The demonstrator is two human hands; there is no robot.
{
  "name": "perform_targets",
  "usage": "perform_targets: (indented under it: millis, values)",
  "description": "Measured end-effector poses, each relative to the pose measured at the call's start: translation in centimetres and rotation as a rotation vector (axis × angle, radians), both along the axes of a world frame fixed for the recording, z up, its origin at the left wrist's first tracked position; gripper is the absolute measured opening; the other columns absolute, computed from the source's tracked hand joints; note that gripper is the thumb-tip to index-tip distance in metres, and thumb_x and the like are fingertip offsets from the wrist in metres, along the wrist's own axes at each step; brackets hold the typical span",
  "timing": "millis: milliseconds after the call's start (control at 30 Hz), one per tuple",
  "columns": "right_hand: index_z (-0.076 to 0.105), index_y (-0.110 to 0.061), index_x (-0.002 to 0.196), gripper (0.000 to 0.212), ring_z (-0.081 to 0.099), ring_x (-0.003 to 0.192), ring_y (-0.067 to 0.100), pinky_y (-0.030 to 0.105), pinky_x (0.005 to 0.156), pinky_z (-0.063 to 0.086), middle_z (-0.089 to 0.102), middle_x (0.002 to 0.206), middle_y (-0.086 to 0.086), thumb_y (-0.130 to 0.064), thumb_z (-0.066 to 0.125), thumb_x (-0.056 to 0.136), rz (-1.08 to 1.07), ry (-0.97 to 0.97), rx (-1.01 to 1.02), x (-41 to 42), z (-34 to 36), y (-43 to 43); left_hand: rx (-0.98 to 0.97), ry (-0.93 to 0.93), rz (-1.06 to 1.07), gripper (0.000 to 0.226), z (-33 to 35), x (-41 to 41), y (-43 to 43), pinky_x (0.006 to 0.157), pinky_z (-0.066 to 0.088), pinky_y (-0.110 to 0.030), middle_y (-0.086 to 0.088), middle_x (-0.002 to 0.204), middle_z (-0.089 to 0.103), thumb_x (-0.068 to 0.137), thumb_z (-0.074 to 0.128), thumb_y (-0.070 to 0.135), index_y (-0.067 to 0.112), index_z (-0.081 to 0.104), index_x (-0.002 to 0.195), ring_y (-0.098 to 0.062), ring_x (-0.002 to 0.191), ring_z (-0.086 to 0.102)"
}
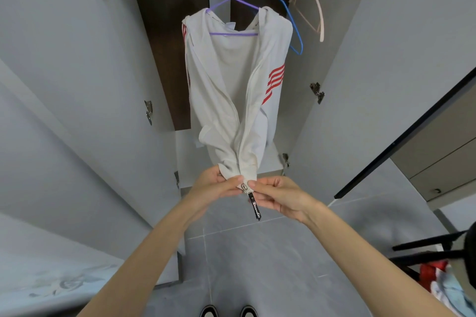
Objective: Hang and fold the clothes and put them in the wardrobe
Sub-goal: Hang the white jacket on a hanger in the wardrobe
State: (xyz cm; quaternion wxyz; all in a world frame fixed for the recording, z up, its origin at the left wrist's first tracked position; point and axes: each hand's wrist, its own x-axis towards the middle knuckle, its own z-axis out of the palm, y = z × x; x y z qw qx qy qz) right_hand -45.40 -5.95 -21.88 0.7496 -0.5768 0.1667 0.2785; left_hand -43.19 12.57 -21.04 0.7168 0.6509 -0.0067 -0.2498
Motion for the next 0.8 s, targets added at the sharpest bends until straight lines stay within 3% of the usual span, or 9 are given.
perform_targets:
  millis: [133, 300, 433, 633, 800]
  values:
    - [0.072, 0.0, 0.096, 0.028, 0.073, 0.078, 0.015, 0.023, 0.069, 0.058, 0.074, 0.092, 0.012, -0.013, 0.074, 0.07, 0.033, 0.103, 0.11, -0.1, -0.3, -0.7, -0.05, 0.032, 0.067, 0.022, -0.4, -0.3, 0.4, 0.076, 0.057, -0.026, -0.015, 0.101, 0.072, 0.089, 0.063, 0.004, 0.001, 0.059, 0.11, -0.023, 0.094, 0.07]
    - [0.065, 0.007, 0.099, 0.038, 0.073, 0.081, 0.02, 0.023, 0.066, 0.058, 0.073, 0.09, 0.017, -0.007, 0.076, 0.065, -0.121, 0.083, 0.148, -0.7, -0.7, -0.7, -0.119, 0.088, 0.233, 0.021, -0.8, 0.3, 1.6, 0.065, 0.055, -0.017, -0.006, 0.084, 0.074, 0.082, 0.068, -0.002, 0.0, 0.062, 0.102, -0.014, 0.077, 0.072]
    - [0.055, 0.011, 0.117, 0.049, 0.073, 0.08, 0.022, 0.025, 0.065, 0.058, 0.072, 0.091, 0.02, 0.003, 0.072, 0.072, -0.224, 0.055, 0.224, -0.7, -0.7, 0.4, -0.155, 0.102, 0.277, 0.023, -0.9, 0.6, 1.4, 0.066, 0.055, -0.017, -0.006, 0.086, 0.075, 0.076, 0.074, -0.001, 0.003, 0.065, 0.097, -0.015, 0.081, 0.072]
    - [0.056, 0.014, 0.117, 0.047, 0.073, 0.084, 0.021, 0.024, 0.069, 0.058, 0.073, 0.093, 0.018, 0.001, 0.071, 0.074, -0.232, -0.008, 0.289, -1.1, -0.9, 2.1, -0.252, 0.126, 0.282, 0.039, -1.1, 0.3, 0.2, 0.068, 0.055, -0.018, -0.005, 0.087, 0.074, 0.062, 0.081, 0.012, 0.003, 0.065, 0.097, -0.013, 0.081, 0.071]
    - [0.054, 0.012, 0.118, 0.054, 0.072, 0.086, 0.021, 0.024, 0.071, 0.057, 0.073, 0.095, 0.018, -0.002, 0.072, 0.069, -0.246, -0.037, 0.326, -1.2, -1.0, 2.6, -0.283, 0.139, 0.31, 0.021, -1.5, -0.1, 0.0, 0.069, 0.055, -0.017, -0.004, 0.086, 0.074, 0.078, 0.072, 0.003, 0.003, 0.065, 0.098, -0.012, 0.082, 0.071]
